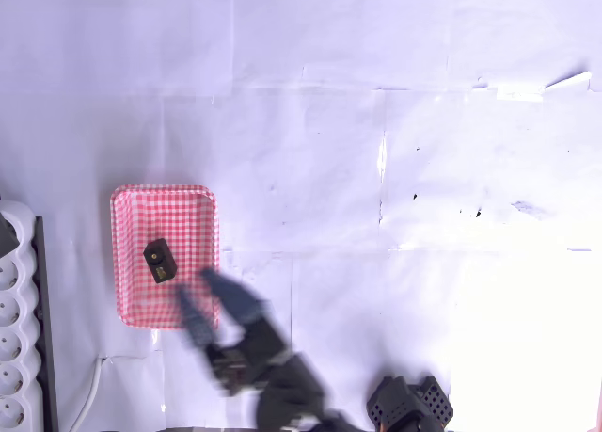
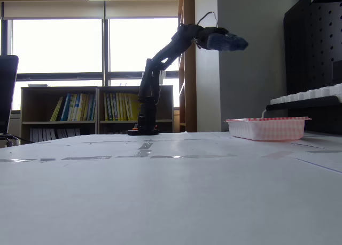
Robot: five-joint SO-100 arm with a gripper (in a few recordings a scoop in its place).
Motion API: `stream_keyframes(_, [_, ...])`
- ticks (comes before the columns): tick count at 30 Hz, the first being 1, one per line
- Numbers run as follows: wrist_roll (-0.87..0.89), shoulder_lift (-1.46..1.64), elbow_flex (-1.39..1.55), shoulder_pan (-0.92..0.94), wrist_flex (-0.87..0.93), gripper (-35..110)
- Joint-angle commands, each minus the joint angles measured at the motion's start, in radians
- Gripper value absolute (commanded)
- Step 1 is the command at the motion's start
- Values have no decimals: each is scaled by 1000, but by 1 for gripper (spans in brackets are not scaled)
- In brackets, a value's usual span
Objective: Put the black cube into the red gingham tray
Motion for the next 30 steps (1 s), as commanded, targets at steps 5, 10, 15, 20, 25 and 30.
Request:
stream_keyframes(5, [195,-1049,-1100,327,-106,0])
stream_keyframes(10, [325,-1301,-1661,456,-104,0])
stream_keyframes(15, [325,-1459,-1750,522,193,0])
stream_keyframes(20, [371,-1557,-1750,591,462,0])
stream_keyframes(25, [371,-1591,-1750,638,607,0])
stream_keyframes(30, [373,-1591,-1750,647,624,0])
